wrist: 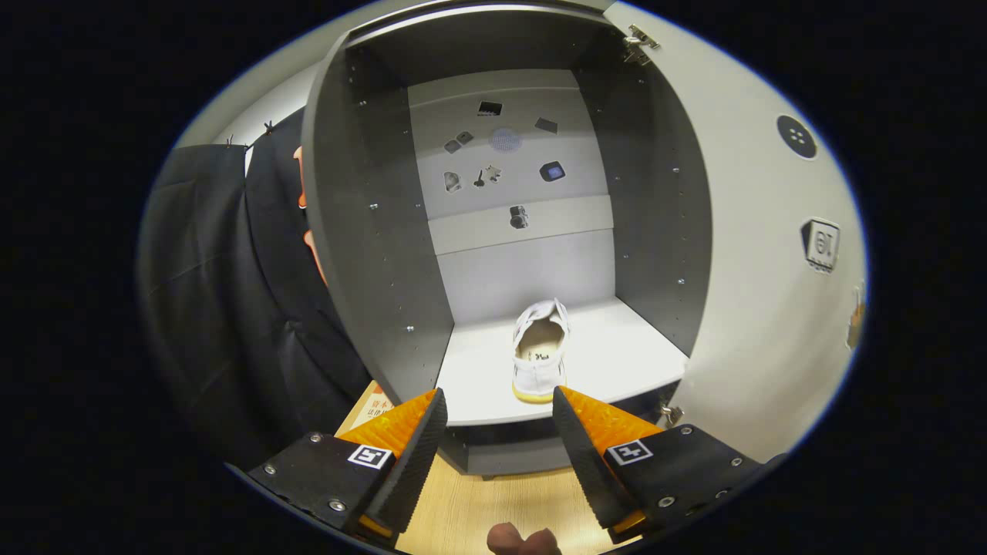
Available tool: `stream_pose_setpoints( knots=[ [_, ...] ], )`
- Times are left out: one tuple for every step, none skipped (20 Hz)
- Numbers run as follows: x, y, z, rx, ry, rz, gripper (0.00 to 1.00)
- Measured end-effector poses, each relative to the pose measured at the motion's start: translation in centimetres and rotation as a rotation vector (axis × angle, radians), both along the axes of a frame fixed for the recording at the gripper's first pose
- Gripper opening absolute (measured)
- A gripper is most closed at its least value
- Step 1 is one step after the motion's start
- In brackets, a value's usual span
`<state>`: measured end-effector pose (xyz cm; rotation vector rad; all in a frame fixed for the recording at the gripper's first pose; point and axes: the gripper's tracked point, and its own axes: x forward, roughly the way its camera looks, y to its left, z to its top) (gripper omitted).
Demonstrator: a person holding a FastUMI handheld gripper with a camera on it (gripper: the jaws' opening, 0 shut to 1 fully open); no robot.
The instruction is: Open the shoe cabinet door, grab the shoes and put them into the shoe cabinet, then close the shoe cabinet door.
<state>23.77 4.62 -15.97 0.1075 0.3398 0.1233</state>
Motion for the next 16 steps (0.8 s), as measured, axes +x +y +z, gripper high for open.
stream_pose_setpoints(
  knots=[
    [-1.5,-0.2,0.1,0.001,-0.003,-0.008,0.87],
    [-2.9,-0.5,0.2,-0.001,-0.006,-0.016,0.89],
    [-4.3,-0.8,0.3,-0.004,-0.005,-0.024,0.89],
    [-5.8,-1.1,0.4,-0.006,-0.002,-0.026,0.90],
    [-7.0,-1.3,0.6,-0.005,-0.001,-0.026,0.90],
    [-8.3,-1.6,0.9,-0.005,-0.003,-0.026,0.91],
    [-9.5,-2.0,1.2,-0.005,-0.009,-0.028,0.91],
    [-10.7,-2.3,1.5,-0.006,-0.015,-0.024,0.92],
    [-11.7,-2.7,1.8,-0.007,-0.021,-0.021,0.92],
    [-12.7,-3.1,2.1,-0.003,-0.027,-0.013,0.92],
    [-13.7,-3.5,2.5,0.002,-0.034,-0.005,0.92],
    [-14.6,-4.0,2.9,0.005,-0.047,0.003,0.92],
    [-15.6,-4.5,3.5,0.011,-0.063,0.015,0.92],
    [-16.5,-5.2,4.0,0.014,-0.074,0.035,0.92],
    [-17.6,-6.1,4.1,0.007,-0.071,0.044,0.92],
    [-18.6,-7.2,4.4,0.001,-0.083,0.049,0.92]
  ],
)
